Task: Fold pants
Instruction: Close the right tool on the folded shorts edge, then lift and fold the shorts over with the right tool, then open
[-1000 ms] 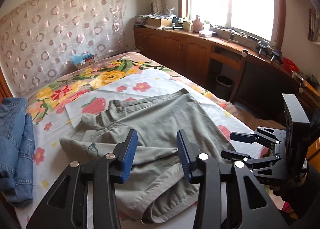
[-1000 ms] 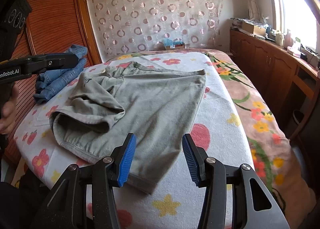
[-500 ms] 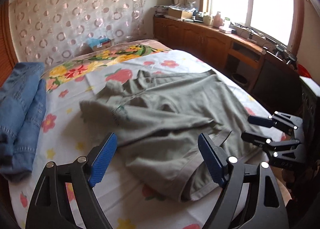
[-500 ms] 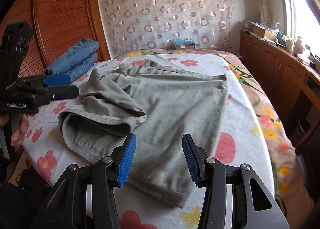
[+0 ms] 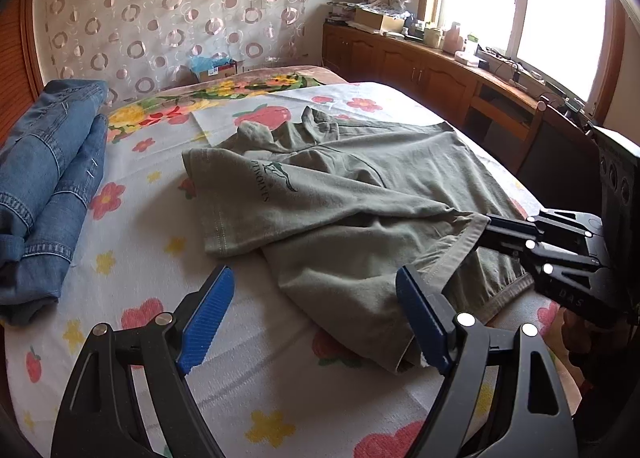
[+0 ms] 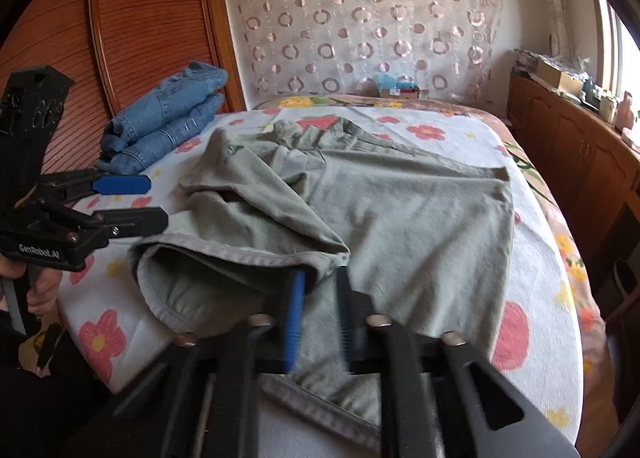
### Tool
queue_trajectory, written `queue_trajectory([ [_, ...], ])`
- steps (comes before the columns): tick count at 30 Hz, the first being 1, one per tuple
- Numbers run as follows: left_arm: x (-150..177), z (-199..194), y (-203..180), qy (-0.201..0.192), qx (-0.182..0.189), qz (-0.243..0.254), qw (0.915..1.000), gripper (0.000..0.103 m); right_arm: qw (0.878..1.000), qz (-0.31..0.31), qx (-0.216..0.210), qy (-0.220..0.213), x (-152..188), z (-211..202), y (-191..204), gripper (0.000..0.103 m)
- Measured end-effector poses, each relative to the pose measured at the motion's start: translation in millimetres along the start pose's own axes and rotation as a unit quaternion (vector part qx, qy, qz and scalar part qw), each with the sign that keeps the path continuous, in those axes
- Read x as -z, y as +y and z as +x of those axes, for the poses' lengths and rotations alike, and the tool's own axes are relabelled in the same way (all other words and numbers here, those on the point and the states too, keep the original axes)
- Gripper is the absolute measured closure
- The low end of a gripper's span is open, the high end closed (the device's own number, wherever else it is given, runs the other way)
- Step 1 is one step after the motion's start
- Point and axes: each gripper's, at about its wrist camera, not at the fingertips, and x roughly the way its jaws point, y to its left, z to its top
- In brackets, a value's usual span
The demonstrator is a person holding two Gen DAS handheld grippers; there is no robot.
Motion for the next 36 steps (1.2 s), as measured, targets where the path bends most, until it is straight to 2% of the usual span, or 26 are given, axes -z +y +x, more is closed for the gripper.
queue_trajectory([
  [4, -1, -3, -2, -0.004, 0.002, 0.001, 1.0, 0.019, 1.0, 0.011, -0.013, -0.024, 1, -15, -5, 0.099],
  [12, -4, -2, -15, -0.006, 0.013, 0.015, 0.9998, 0.019, 0.997, 0.019, 0.0, -0.069, 6, -55, -18, 0.101],
  [18, -4, 0, -16, -0.003, 0.013, 0.013, 0.9998, 0.019, 0.999, 0.026, -0.006, -0.043, 14, -38, -21, 0.101],
  [20, -4, 2, -14, 0.0, 0.01, 0.012, 0.9999, 0.019, 0.999, 0.026, -0.002, -0.035, 8, -29, -18, 0.098],
  [22, -3, 4, -13, 0.004, 0.007, 0.013, 0.9999, 0.019, 0.999, 0.027, 0.004, -0.032, 5, -25, -16, 0.085],
  [25, 0, 8, -12, 0.011, 0.005, 0.013, 0.9998, 0.019, 0.999, 0.037, -0.008, -0.033, -2, -19, -16, 0.074],
  [31, 11, 21, -11, 0.035, 0.003, 0.012, 0.9993, 0.019, 0.999, 0.044, 0.003, -0.002, -9, 0, -13, 0.073],
  [36, 17, 25, -11, 0.041, 0.005, 0.009, 0.9991, 0.019, 0.998, 0.058, -0.008, 0.012, -8, 5, -16, 0.073],
])
